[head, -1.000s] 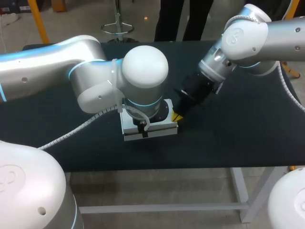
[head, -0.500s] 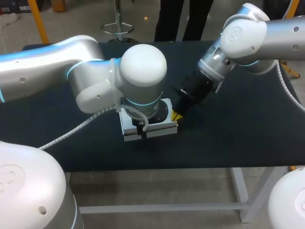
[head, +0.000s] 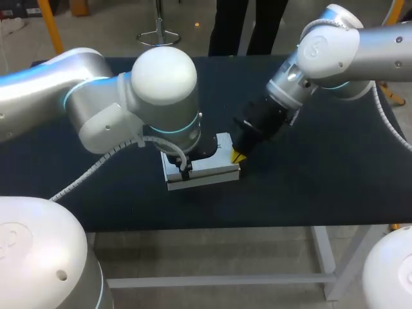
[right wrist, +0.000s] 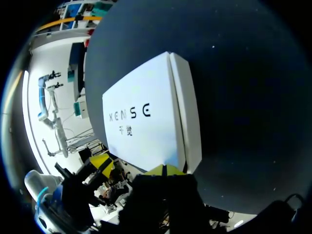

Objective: Assemble the packaging by folding the flat box into shape, placing the metal phone stand inside, and closing the box properly

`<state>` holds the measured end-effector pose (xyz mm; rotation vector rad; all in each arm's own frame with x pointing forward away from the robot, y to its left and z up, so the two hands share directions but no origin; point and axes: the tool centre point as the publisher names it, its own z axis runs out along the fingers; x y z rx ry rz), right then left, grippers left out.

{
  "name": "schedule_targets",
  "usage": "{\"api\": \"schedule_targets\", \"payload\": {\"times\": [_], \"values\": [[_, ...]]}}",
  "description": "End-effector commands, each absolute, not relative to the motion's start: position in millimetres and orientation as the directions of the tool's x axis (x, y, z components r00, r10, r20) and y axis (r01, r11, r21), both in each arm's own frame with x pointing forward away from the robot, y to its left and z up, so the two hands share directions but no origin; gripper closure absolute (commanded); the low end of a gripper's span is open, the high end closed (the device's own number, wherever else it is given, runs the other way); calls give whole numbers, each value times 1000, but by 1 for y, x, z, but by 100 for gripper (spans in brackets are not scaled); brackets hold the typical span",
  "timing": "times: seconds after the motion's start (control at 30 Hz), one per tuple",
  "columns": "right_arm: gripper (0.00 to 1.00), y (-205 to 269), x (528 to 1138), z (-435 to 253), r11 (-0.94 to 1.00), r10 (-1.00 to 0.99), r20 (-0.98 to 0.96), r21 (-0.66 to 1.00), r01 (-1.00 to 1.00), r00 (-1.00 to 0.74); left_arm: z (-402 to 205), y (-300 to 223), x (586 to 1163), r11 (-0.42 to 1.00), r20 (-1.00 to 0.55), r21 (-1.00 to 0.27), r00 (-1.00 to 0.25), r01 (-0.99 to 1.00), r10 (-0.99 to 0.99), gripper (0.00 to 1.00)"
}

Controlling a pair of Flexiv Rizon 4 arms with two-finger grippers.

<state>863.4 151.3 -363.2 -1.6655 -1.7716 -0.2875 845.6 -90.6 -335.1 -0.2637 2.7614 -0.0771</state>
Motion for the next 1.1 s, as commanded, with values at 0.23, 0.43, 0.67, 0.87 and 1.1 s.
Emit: {"api": "schedule_targets", "payload": {"times": [0.23, 0.43, 0.67, 0.87, 1.1], "values": [[100, 154, 867, -365, 163, 798, 601, -289, 943, 46, -338, -58, 849, 971, -271, -196, -944, -137, -188, 100], [100, 155, 867, -365, 162, 800, 599, -292, 943, 48, -348, -60, 851, 973, -235, -199, -958, -120, -166, 100], [100, 154, 867, -366, 158, 800, 598, -294, 943, 52, -354, -62, 852, 975, -213, -194, -965, -112, -153, 100], [100, 153, 867, -368, 157, 801, 596, -297, 942, 54, -357, -63, 852, 975, -204, -195, -968, -107, -147, 100], [100, 151, 867, -373, 155, 802, 595, -302, 941, 59, -362, -65, 852, 977, -199, -188, -970, -101, -139, 100]]}}
